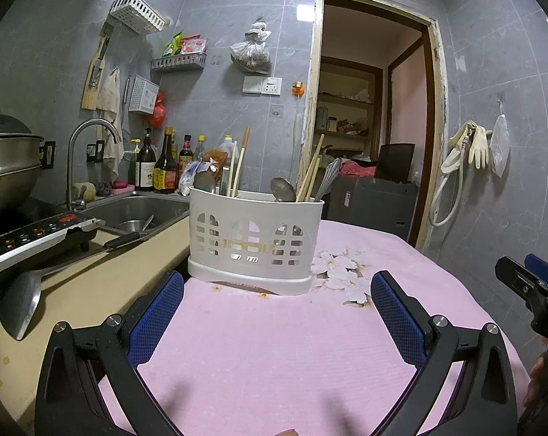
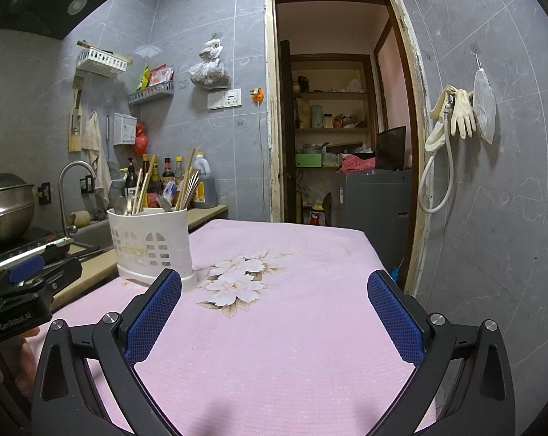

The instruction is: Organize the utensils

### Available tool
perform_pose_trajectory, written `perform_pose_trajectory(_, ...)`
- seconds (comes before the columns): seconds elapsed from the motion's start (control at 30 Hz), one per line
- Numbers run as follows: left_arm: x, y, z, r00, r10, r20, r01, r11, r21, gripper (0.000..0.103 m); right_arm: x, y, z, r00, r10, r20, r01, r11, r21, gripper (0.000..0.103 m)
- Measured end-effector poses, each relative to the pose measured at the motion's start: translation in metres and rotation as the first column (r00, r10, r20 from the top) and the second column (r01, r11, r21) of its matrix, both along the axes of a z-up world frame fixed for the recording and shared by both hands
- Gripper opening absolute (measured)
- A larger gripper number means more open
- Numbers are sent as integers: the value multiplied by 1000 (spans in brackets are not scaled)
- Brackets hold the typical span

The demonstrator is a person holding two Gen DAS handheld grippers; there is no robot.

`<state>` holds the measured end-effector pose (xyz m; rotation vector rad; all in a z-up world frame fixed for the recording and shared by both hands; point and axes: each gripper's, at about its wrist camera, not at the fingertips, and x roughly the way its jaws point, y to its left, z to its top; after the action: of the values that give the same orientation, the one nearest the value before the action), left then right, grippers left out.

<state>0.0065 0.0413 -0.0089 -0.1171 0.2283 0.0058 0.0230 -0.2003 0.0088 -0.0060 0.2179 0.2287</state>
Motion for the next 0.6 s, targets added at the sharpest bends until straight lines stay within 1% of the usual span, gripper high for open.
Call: perform_pose_trajectory(0.6,-1,2,0,1000,2,0,-2,1000,-1,101,-1,0,1,1000,-3,-1,3,1000,-2,103)
